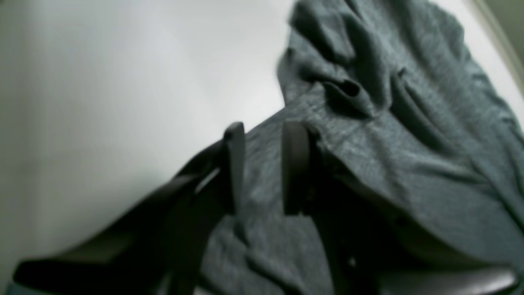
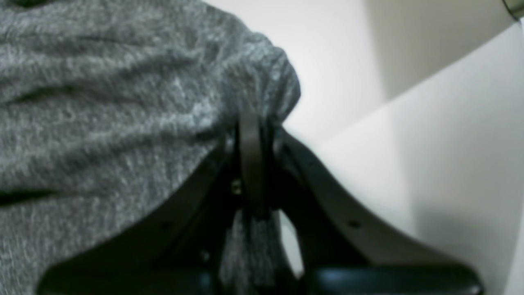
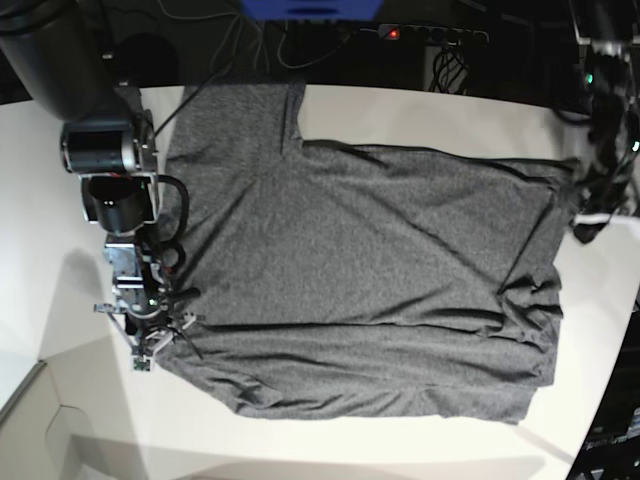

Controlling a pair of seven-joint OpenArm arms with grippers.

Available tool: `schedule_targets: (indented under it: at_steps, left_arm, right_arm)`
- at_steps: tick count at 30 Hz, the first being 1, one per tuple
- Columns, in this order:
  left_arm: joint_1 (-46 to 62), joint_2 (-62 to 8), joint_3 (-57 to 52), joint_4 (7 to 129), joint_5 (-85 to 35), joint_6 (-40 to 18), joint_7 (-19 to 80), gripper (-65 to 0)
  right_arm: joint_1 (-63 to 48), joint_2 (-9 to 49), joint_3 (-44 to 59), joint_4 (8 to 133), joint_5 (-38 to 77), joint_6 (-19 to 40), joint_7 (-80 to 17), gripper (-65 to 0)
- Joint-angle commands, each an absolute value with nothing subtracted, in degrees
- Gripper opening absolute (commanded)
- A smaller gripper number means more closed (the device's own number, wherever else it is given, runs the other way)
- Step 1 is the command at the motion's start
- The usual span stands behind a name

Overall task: Layout the t-shirt on the table in an organized manner, then fold the t-shirt properly
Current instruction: 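Move the left gripper to the shirt corner and pull it outward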

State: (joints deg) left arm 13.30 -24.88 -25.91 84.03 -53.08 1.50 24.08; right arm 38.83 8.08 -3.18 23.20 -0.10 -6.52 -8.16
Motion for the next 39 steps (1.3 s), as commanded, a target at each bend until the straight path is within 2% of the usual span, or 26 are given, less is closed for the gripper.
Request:
schedule_targets:
  at_steps: [1,6,11,30,31,33,39]
  left_arm:
    - [15.1,-24.8,-29.0,86.7,-53.5,0.7,24.3,-49.3]
    - [19.5,-18.3,-37.1,88.7,-46.4,0.3,27.8,-49.3]
    - [19.1,-14.7,-37.9,88.7,-38.7,0.1,27.8,-49.3]
    - [13.1,-14.6,-35.5,79.6,-37.7,0.1,28.2,-50.1]
    - [13.2,-14.6,-34.5,79.8,-37.7,0.1,28.2,-52.4]
    - [13.3,-14.7,-33.5,79.8,-37.7,0.1,28.2,-64.2]
    - [14.5,-14.7,-33.7,80.9,-38.2,0.1,28.2,-65.0]
  right_arm:
    - [40.1,8.2,-3.1,23.4,0.0,-7.3,-9.4,-64.2]
    - [40.0,8.0,-3.1,23.4,0.0,-7.3,-9.3,-64.2]
    - [40.0,7.2,-3.1,23.4,0.0,-7.2,-9.3,-64.2]
    - [39.9,7.2,-3.1,23.4,0.0,-7.1,-9.4,-64.2]
    - [39.9,7.2,-3.1,23.4,0.0,-7.1,-9.4,-64.2]
    - [39.9,7.2,-3.1,23.4,0.0,-7.1,-9.4,-64.2]
    - [39.9,7.2,-3.1,23.4,0.0,-7.1,-9.4,-64.2]
